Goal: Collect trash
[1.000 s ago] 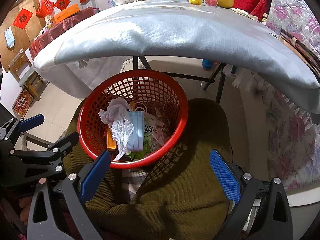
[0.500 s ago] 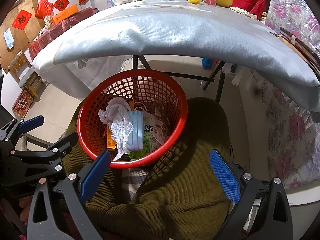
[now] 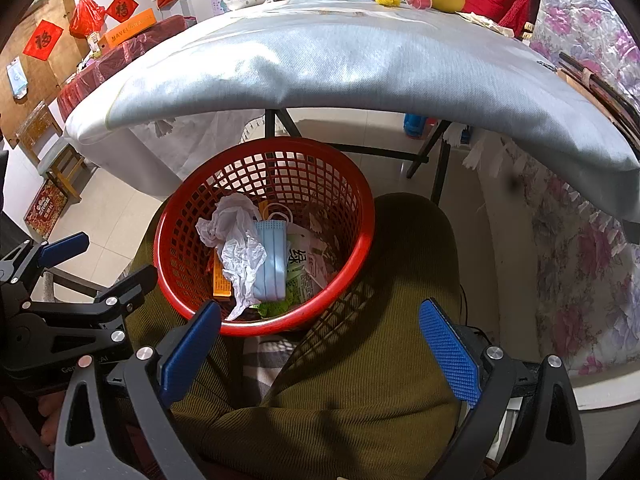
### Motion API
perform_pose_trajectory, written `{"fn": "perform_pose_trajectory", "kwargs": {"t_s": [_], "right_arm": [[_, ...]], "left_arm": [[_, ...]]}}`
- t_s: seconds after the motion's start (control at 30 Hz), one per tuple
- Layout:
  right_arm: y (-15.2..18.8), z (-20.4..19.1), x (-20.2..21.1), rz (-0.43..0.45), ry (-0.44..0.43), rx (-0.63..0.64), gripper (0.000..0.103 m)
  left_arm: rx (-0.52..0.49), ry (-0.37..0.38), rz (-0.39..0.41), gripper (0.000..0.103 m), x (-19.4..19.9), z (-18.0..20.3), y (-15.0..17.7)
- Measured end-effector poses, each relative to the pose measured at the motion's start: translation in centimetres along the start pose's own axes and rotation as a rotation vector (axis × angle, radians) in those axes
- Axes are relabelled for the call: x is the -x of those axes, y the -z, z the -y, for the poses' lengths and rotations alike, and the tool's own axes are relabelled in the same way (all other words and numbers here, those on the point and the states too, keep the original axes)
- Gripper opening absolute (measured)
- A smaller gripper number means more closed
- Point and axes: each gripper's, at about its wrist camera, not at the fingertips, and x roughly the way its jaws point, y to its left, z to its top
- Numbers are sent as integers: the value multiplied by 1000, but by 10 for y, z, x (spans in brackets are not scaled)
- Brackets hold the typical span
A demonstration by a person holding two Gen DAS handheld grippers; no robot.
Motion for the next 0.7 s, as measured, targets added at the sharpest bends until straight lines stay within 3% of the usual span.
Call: {"fn": "perform_pose_trajectory", "kwargs": {"t_s": [0.7], "right_arm": [[2,1,-1,1,-2,-3,97]], "left_arm": [[24,-2,17,96,1,-3,5]]}}
